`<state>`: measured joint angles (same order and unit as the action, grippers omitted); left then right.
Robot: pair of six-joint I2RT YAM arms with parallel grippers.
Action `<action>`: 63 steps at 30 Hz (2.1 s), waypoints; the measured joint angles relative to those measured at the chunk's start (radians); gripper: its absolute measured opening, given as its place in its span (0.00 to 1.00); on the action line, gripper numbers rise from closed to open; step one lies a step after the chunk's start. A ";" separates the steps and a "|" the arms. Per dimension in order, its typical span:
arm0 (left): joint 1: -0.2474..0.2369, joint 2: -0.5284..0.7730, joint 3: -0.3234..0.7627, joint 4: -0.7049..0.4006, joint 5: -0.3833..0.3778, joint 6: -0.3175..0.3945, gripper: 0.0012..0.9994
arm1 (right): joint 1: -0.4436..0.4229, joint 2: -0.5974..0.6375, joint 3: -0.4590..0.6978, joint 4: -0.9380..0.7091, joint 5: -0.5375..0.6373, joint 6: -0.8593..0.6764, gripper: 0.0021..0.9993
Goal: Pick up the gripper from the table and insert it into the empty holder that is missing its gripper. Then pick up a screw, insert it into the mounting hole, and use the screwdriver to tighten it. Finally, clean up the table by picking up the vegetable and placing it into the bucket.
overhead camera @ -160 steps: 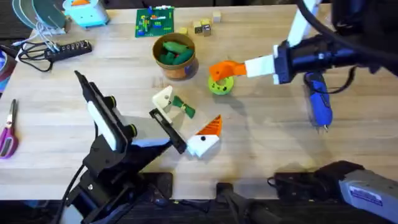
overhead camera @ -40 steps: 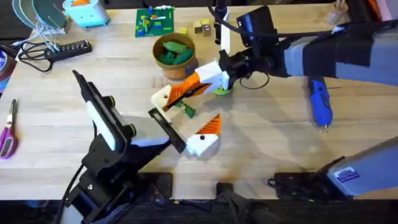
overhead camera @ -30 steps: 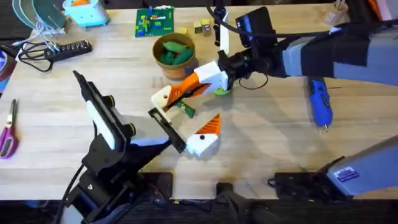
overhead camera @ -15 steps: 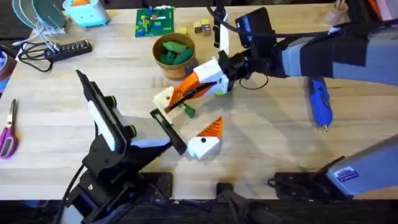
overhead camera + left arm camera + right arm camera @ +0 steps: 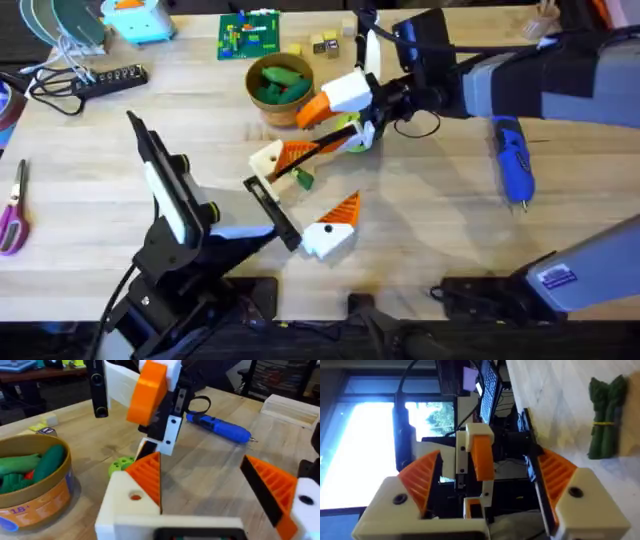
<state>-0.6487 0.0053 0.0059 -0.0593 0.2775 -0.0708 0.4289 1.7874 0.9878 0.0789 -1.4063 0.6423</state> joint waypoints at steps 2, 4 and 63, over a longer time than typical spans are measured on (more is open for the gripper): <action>0.000 0.000 0.000 0.000 0.000 0.000 0.99 | -0.018 0.000 0.000 0.011 0.033 -0.005 0.99; 0.000 0.000 0.000 0.000 0.000 0.000 0.99 | -0.042 0.000 0.001 0.035 0.072 -0.011 0.99; 0.000 0.000 0.000 0.001 0.014 0.000 0.99 | 0.150 0.016 0.277 -0.793 1.384 -0.718 0.01</action>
<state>-0.6487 0.0051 0.0059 -0.0586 0.2920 -0.0711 0.5793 1.8039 1.2648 -0.7143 -0.0223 -0.0753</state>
